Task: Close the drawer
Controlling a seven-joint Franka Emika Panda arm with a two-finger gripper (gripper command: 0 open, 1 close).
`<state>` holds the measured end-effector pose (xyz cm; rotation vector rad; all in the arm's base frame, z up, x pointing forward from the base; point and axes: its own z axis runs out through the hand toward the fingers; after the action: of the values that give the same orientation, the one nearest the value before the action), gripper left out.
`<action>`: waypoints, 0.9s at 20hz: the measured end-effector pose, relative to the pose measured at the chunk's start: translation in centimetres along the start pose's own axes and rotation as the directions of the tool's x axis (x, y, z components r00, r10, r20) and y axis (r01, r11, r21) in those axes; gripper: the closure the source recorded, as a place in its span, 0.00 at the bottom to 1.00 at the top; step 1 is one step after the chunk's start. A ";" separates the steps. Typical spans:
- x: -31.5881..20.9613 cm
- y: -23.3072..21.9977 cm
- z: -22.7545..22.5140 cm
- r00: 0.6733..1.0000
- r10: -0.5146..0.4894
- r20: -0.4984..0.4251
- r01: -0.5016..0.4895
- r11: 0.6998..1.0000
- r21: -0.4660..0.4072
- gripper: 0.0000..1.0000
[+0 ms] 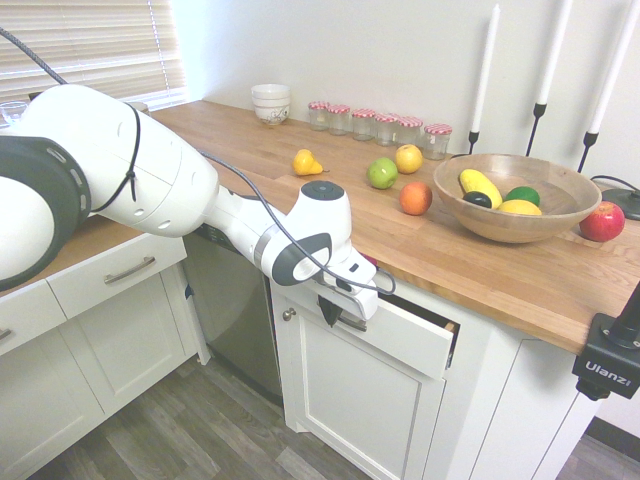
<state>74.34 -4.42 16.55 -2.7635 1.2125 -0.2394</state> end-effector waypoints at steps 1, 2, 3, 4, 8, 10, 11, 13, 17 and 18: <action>0.1 -0.2 0.0 1.000 0.001 0.002 -0.001 1.000 -0.001 1.00; 0.2 -0.3 0.0 1.000 0.002 0.006 -0.002 1.000 -0.004 1.00; 0.2 -0.4 0.1 1.000 0.004 0.011 -0.004 1.000 -0.008 1.00; 0.3 -0.4 0.1 1.000 0.005 0.014 -0.005 1.000 -0.011 1.00; 0.5 -0.6 0.1 1.000 0.009 0.026 -0.008 1.000 -0.021 1.00; 0.6 -0.7 0.1 1.000 0.011 0.029 -0.010 1.000 -0.024 1.00; 0.6 -0.7 0.1 1.000 0.012 0.029 -0.011 1.000 -0.024 1.00; 0.5 -0.7 0.1 1.000 0.012 0.029 -0.012 1.000 -0.025 1.00; -0.1 -0.6 0.3 0.998 0.019 0.060 -0.016 0.999 -0.052 1.00; -0.5 -0.6 0.2 0.997 0.017 0.074 -0.012 0.998 -0.066 1.00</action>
<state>74.50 -3.64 16.37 -2.7906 1.2429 -0.0965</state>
